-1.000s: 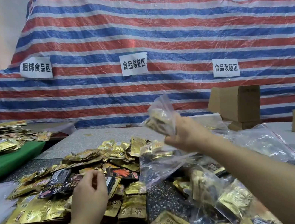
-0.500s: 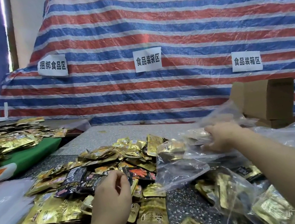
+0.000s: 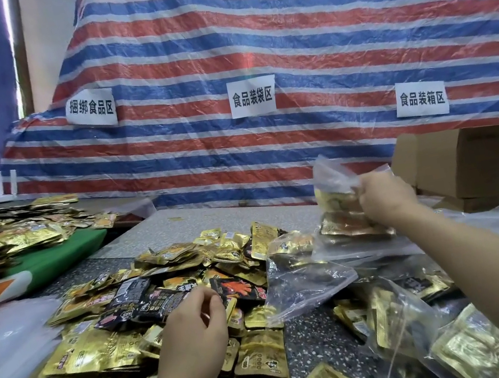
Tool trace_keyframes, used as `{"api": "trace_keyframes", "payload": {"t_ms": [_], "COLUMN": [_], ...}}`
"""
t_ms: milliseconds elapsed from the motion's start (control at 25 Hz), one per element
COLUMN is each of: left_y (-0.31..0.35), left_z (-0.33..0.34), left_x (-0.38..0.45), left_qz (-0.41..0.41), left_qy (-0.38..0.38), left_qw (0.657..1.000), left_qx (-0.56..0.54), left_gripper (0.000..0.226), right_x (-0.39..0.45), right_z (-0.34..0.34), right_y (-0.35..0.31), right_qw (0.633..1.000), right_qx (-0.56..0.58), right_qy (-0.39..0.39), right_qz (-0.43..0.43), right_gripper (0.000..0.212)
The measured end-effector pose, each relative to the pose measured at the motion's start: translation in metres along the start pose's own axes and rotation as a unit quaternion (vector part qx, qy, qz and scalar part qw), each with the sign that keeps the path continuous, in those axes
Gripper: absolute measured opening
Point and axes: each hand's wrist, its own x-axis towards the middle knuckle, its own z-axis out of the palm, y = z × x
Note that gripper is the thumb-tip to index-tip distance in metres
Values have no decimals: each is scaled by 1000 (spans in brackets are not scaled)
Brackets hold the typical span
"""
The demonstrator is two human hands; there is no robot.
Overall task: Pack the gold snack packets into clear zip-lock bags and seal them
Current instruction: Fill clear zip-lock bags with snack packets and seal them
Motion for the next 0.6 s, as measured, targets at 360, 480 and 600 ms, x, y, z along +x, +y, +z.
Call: {"api": "trace_keyframes", "payload": {"t_ms": [360,480,600], "left_y": [2,3,4], "left_z": [2,3,2], "left_x": [-2,-3,-4], "left_qz": [14,16,13], "left_qy": [-20,-30,-34], "left_qw": [1000,999,999], "left_qx": [-3,-7,-8], "left_gripper": [22,22,23], "right_x": [27,8,-14], "right_z": [-12,8,23], "right_y": [4,6,12], "right_qw": [948,980,964], "right_qx": [168,24,-92], "right_qy": [261,123,-138], "right_qz": [71,-156,-208], "right_gripper": [24,18,15]}}
